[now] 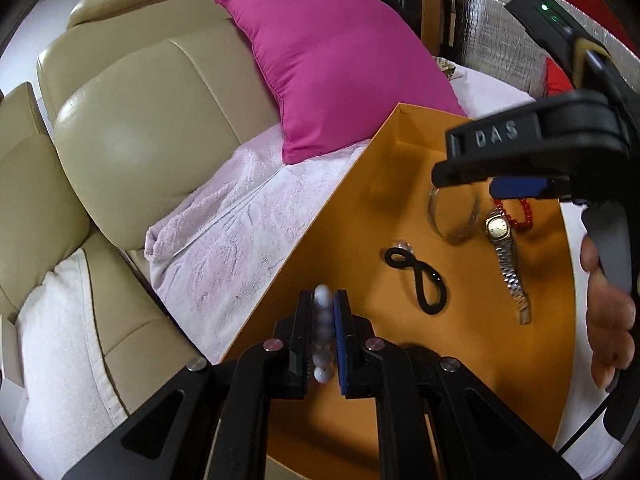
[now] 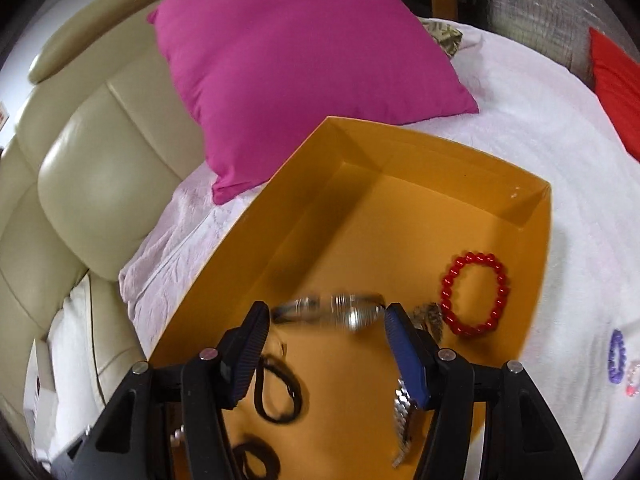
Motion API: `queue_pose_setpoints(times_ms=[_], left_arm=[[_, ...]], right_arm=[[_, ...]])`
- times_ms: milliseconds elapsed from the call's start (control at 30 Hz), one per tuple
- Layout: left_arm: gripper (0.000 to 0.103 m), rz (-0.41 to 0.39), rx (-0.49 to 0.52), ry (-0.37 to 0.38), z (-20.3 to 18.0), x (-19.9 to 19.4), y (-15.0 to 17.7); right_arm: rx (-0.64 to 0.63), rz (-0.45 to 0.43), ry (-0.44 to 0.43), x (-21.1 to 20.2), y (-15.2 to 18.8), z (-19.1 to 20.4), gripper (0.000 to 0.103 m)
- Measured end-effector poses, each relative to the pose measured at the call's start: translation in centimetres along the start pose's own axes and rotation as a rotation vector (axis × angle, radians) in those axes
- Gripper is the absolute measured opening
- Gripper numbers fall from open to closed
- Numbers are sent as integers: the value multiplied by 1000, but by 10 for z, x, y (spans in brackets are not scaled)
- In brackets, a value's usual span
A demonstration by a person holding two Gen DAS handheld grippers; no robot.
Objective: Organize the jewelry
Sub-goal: 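Carry the bracelet and bangle into the orange box and open both grippers, then move both grippers back over the purple and pink bead bracelets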
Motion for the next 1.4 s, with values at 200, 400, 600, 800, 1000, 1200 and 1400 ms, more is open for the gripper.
queue_pose_setpoints(times_ms=[200,400,600,800,1000,1200,1400], left_arm=[[20,-18,1,-3,0,-5,-2],[31,-53,13,0,-10,-21,-5],[49,-111,44,19,-34,-49,-8],[62,-158,95,44,-68,-79,-6],[64,-172,172,68,-104,-103,1],[64,-201,254,80,-138,-122,9],[65,-210,335,91,-178,-131,20]], right_arm=[[45,-90,-10,-22,4,-16,65],[102,-190,-18,-65,15,-45,65],[140,-274,19,-123,40,-84,65],[218,-304,50,-170,86,-129,67],[300,-309,100,-201,139,-171,67],[422,-354,113,-224,181,-213,67],[512,-385,98,-230,208,-246,67]])
Point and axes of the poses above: each gripper's, at about its wrist camera, not at the fingertips, and x roughly the way its jaws point, z to its left, y to its underside, the point moved 1 cm from there along x, roughly the way its jaws point, and after that the axes turned 12 degrees about -x, right-handed, at the moved point
